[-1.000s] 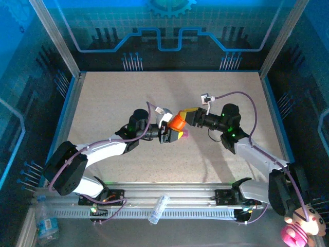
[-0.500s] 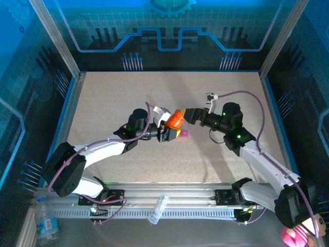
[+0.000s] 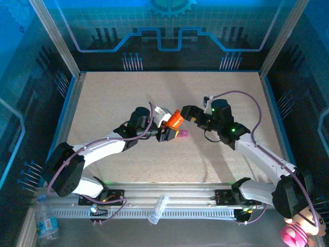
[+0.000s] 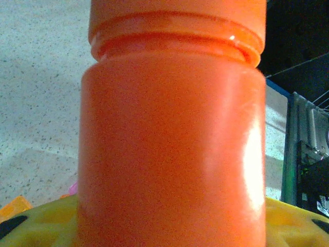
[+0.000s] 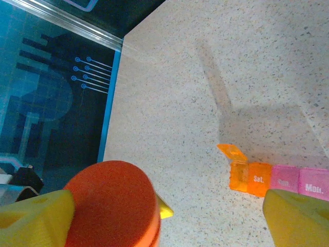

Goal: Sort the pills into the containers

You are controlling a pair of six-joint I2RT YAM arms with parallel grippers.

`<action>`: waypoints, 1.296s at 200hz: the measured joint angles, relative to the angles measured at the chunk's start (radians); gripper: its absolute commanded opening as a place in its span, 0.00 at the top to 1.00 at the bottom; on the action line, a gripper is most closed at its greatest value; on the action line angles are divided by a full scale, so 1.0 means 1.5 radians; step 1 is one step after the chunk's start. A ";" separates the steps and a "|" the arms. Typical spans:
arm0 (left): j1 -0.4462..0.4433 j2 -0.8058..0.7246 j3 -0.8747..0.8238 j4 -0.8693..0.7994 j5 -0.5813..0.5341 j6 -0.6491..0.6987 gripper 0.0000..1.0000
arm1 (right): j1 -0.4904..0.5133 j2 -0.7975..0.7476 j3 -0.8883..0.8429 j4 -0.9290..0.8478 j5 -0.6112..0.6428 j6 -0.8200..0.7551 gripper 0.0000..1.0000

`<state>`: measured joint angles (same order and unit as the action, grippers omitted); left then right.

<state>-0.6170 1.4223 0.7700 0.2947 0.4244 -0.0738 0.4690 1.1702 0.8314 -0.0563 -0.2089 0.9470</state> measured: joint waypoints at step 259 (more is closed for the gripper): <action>-0.008 0.003 -0.036 0.123 0.047 -0.087 1.00 | -0.128 0.007 -0.185 0.479 -0.236 -0.070 0.58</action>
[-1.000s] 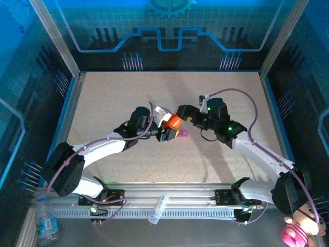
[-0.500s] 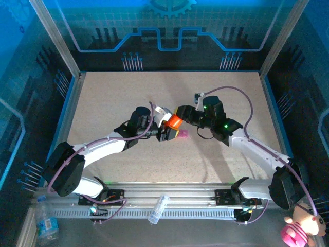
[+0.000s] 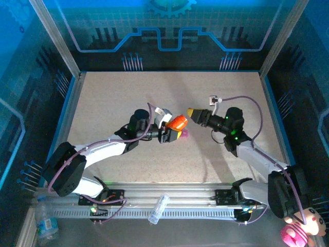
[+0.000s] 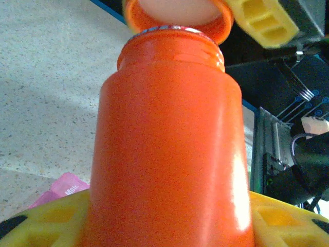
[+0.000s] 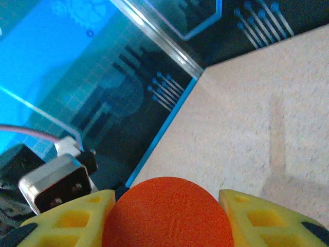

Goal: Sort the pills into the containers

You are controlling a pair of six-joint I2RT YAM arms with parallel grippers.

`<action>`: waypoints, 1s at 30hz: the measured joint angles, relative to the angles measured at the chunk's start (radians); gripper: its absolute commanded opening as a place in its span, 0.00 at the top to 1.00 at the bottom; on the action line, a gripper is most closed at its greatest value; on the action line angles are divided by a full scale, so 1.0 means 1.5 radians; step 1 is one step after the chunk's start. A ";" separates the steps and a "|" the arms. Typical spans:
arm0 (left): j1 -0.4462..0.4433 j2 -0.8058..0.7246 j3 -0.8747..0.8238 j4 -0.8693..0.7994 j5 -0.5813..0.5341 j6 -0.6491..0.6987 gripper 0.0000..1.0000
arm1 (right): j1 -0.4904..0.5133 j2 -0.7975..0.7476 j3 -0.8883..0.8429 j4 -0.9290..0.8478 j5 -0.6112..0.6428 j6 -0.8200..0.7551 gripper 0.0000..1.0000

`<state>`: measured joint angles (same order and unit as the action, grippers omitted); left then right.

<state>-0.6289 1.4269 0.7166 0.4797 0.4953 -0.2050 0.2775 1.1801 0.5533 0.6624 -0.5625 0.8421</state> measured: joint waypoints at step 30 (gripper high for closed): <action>0.003 -0.027 -0.068 0.078 -0.019 -0.039 1.00 | 0.041 -0.055 -0.064 -0.478 0.478 -0.113 0.56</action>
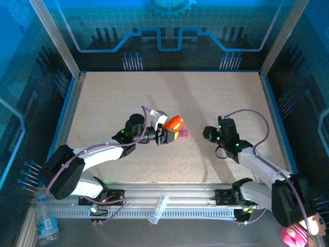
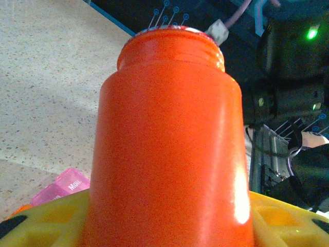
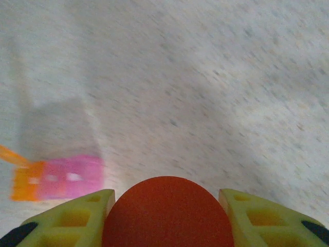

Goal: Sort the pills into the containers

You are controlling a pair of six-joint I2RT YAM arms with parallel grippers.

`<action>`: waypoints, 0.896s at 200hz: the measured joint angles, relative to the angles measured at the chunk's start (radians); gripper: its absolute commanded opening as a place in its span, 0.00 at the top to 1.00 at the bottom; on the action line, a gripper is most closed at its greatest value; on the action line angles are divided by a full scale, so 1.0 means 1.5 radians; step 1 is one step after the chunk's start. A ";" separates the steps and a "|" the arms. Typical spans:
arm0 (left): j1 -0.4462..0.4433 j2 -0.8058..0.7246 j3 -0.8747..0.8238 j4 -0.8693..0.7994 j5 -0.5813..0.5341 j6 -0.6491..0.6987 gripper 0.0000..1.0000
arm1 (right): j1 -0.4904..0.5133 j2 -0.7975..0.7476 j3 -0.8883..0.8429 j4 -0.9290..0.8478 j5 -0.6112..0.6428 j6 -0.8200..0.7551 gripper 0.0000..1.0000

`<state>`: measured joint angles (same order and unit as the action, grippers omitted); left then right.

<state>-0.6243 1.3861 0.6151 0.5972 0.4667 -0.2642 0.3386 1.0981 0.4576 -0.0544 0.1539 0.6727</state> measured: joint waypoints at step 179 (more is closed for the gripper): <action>0.000 -0.069 -0.026 -0.007 -0.035 0.001 1.00 | 0.084 0.309 0.160 -0.069 0.187 0.042 0.15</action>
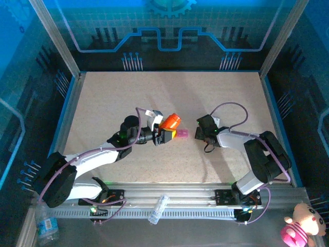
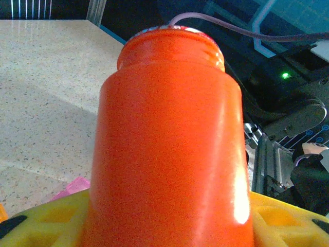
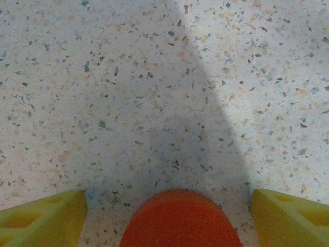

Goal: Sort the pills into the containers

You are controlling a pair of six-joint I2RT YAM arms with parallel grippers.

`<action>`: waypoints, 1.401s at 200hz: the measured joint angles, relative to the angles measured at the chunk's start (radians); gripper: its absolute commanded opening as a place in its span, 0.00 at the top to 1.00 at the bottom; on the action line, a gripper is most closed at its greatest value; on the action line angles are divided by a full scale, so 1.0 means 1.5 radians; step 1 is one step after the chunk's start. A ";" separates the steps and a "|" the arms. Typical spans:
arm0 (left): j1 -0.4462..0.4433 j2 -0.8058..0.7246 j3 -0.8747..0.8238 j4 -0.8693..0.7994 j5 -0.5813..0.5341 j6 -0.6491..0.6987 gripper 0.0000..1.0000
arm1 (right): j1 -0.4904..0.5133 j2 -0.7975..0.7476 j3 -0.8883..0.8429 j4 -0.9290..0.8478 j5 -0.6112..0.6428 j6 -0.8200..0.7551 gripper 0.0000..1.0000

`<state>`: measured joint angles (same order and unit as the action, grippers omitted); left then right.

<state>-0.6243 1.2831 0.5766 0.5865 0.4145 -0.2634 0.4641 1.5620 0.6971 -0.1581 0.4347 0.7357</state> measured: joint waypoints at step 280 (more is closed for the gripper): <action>0.000 -0.047 -0.135 -0.088 -0.095 0.002 1.00 | -0.026 -0.083 -0.018 0.124 -0.353 -0.078 0.25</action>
<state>-0.6243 1.2125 0.3748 0.4549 0.2726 -0.2604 0.4252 1.4372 0.6704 0.0277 -0.0948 0.6182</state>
